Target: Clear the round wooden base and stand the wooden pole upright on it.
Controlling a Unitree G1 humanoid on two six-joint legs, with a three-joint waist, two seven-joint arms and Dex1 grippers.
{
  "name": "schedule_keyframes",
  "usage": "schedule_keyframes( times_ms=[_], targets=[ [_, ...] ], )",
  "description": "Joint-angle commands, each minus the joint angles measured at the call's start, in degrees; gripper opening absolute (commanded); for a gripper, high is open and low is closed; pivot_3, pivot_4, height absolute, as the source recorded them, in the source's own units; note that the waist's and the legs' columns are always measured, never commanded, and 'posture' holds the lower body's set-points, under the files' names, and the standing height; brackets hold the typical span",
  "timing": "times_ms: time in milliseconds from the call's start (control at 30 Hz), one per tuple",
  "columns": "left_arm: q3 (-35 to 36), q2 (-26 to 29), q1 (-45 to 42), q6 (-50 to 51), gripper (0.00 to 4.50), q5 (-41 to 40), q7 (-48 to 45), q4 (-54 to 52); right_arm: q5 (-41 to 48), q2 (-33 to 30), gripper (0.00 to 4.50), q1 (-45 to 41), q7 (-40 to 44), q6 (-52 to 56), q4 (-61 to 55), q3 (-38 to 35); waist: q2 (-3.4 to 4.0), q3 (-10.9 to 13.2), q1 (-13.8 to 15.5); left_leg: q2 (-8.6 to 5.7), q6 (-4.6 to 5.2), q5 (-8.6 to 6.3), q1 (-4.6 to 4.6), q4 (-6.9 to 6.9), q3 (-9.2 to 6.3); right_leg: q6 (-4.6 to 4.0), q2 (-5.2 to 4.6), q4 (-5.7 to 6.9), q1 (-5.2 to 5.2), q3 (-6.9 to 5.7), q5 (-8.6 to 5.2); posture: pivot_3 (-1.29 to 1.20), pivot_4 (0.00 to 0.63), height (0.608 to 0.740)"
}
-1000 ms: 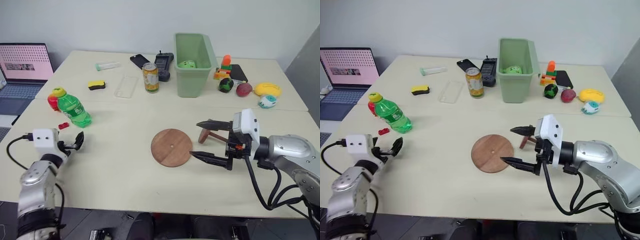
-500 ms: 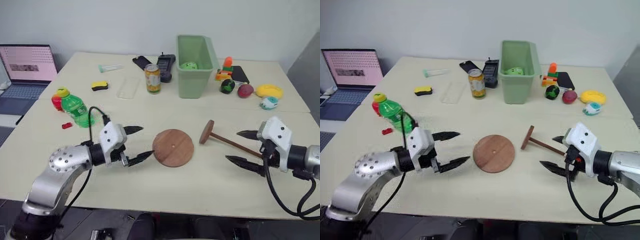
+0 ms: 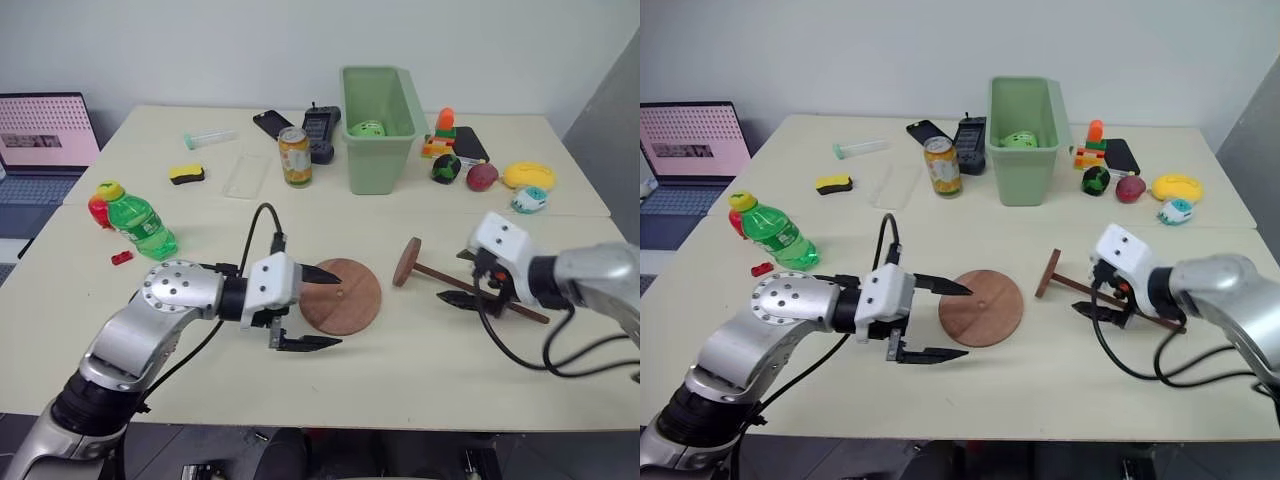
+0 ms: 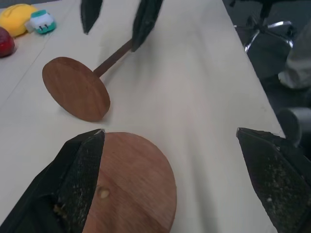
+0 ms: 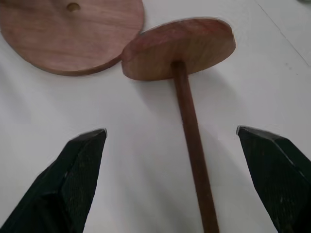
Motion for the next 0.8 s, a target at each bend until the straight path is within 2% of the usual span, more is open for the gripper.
schedule_keyframes(
  times_ms=[33, 200, 467, 600, 800],
  targets=[
    [-1.98, -1.62, -0.80, -2.51, 4.50, 3.20, 1.10, 0.03, -5.18, 0.06, 4.50, -9.36, 5.91, 1.91, 6.60, 9.38, 0.07, 0.04, 0.00, 0.00, 0.00, 0.00, -0.02, 0.00, 0.00, 0.00, -0.01, 0.01, -0.04, 0.00, 0.00, 0.00, 0.150, 0.740],
    [-3.32, -4.26, -1.33, -2.56, 4.50, 4.89, 2.39, -0.03, -10.30, 1.70, 4.50, -18.07, 14.42, 1.43, 15.38, 19.57, 0.10, 0.06, 0.14, 0.00, 0.00, 0.00, -0.29, 0.02, -0.02, 0.00, -0.05, 0.01, -0.30, -0.02, 0.00, 0.00, 0.150, 0.740],
    [-4.37, -6.23, -0.50, -1.62, 4.50, 5.80, 3.61, -1.41, -19.78, 3.44, 4.50, -26.74, 26.57, -4.59, 26.31, 30.04, 0.12, 0.07, 0.12, -0.04, 0.00, 0.00, -0.61, 0.18, -0.01, 0.00, -0.12, 0.22, -0.62, -0.02, 0.00, 0.00, 0.150, 0.740],
    [-4.98, -7.29, -0.03, -1.26, 4.50, 6.35, 4.50, -1.97, -23.32, 4.95, 3.73, -28.73, 31.42, -5.99, 30.56, 32.65, 0.11, 0.07, 0.10, -0.02, 0.00, 0.00, -0.61, 0.19, -0.01, 0.00, -0.14, 0.22, -0.62, -0.03, 0.00, 0.00, 0.150, 0.740],
    [-5.55, -7.90, 0.19, -1.02, 4.50, 6.65, 5.24, -2.32, -27.40, 9.34, 2.31, -30.09, 34.59, -7.55, 37.62, 33.59, 0.12, 0.07, 0.08, -0.02, -0.01, 0.01, -0.60, 0.21, -0.02, 0.00, -0.17, 0.27, -0.63, -0.03, 0.00, 0.00, 0.150, 0.740]
  ],
)
